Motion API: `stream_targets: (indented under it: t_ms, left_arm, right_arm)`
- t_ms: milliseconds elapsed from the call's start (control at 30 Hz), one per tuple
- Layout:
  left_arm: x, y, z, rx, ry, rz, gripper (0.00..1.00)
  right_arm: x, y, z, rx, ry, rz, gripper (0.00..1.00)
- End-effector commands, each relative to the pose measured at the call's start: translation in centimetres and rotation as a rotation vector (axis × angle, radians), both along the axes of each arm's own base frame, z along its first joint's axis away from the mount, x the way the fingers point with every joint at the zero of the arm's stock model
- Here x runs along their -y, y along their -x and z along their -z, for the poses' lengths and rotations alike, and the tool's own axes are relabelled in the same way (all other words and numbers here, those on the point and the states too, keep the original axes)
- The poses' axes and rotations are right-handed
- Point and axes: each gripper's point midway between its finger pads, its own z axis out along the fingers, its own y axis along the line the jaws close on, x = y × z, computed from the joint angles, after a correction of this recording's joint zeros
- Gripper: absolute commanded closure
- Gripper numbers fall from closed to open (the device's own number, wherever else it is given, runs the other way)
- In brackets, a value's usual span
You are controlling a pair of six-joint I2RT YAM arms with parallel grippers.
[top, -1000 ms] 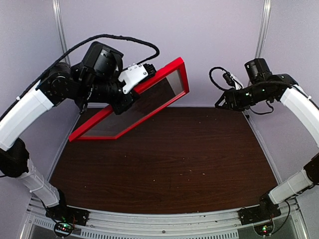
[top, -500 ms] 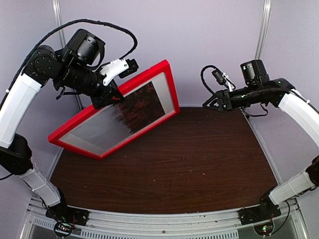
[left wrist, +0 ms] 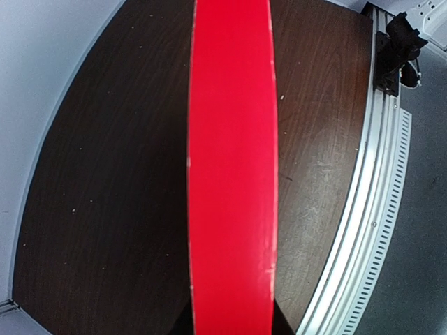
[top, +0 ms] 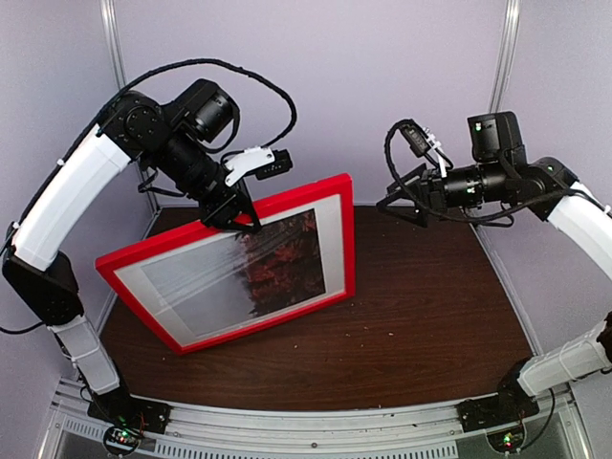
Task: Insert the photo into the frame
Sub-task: Pass from the left arm to the right
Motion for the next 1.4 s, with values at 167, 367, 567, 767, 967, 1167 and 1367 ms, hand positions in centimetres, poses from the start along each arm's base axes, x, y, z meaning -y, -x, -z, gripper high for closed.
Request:
stream_targets:
  t_ms: [167,367,567,767,967,1167,1367]
  left_arm:
    - [3.8,0.9,-2.4,-0.052,0.176,0.136,1.0]
    - [4.4,1.4,-1.6,-0.096,0.177,0.171,1.0]
    - [5.1,1.8,-0.2,-0.146,0.171,0.208,1.0]
    - [5.5,1.6,0.9,-0.162,0.155,0.217,1.0]
    - [5.8,1.4,1.9,-0.184,0.138,0.218,1.0]
    - [5.8,1.2,2.5,-0.182,0.122,0.211,1.0]
    - [5.6,0.9,3.1,-0.179,0.102,0.201,1.0]
  right_arm:
    - [-2.6,1.0,0.6,0.115,0.082,-0.116,0.11]
    - [-2.7,-0.1,1.2,0.137,0.121,-0.092,0.11]
    - [-3.1,-0.1,2.4,0.133,0.166,-0.114,0.13]
    - [-3.9,0.6,3.6,0.105,0.197,-0.187,0.2]
    - [-4.7,1.2,5.1,0.077,0.237,-0.241,0.33]
    - [-4.5,1.4,6.2,0.061,0.258,-0.247,0.47]
    - [-4.1,1.6,6.2,0.068,0.262,-0.236,0.59]
